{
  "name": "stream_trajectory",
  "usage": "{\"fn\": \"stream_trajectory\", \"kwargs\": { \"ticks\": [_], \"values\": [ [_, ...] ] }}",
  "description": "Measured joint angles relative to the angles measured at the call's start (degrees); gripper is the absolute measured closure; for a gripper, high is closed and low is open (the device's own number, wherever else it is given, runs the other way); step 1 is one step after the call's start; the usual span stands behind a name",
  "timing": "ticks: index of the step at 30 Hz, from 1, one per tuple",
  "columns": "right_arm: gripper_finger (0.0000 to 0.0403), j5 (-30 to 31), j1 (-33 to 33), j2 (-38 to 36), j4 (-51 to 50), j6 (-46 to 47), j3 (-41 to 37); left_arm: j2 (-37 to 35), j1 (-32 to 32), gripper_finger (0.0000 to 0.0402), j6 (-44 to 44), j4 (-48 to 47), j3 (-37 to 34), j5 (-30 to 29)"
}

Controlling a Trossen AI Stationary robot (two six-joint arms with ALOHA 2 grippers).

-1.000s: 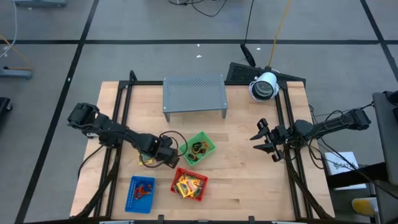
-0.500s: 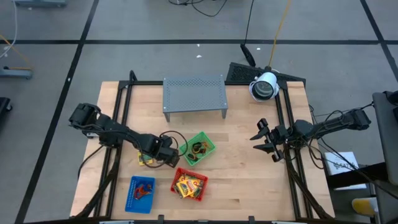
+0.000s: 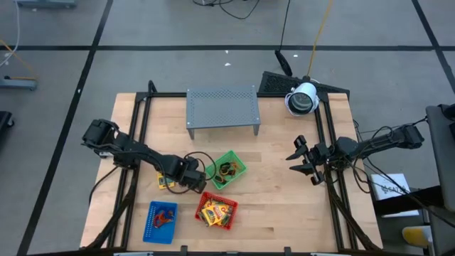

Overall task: Pick & Place Office Desk Supplies
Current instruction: Put the red rubber band into the green basket

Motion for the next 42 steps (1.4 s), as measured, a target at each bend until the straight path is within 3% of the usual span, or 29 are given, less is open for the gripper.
{"fn": "stream_trajectory", "kwargs": {
  "ticks": [8, 14, 16, 31, 42],
  "values": [
    [0.0257, 0.0, 0.0, 0.0, 0.0, 0.0, 0.0, 1.8, 0.0, 0.0245, -1.5, 0.0, 0.0, 0.3],
    [0.026, 0.0, 0.0, 0.0, 0.0, 0.0, 0.0, 1.4, 0.1, 0.0366, -1.1, -1.1, -0.1, 0.7],
    [0.026, 0.0, 0.0, 0.0, 0.0, 0.0, 0.0, 0.5, 0.1, 0.039, -0.6, -1.6, -0.2, 0.8],
    [0.0261, 0.0, 0.0, 0.0, 0.0, 0.0, 0.0, -14.0, -3.5, 0.0399, 1.7, -10.2, -0.3, 2.8],
    [0.0261, 0.0, 0.0, 0.0, 0.0, 0.0, 0.0, -22.3, -3.8, 0.04, 6.6, -10.3, 2.5, -0.2]
  ]
}}
